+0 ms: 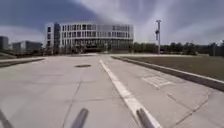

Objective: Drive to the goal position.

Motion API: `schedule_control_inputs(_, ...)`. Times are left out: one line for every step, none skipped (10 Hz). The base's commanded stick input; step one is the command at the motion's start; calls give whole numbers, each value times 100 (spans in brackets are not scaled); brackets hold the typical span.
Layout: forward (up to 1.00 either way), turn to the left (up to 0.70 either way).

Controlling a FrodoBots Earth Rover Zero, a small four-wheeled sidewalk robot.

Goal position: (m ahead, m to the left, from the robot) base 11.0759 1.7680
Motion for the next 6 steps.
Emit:
schedule_control_inputs(100, 0)
schedule_control_inputs(100, 0)
schedule_control_inputs(100, 0)
schedule_control_inputs(100, 0)
schedule_control_inputs(100, 0)
schedule_control_inputs(100, 0)
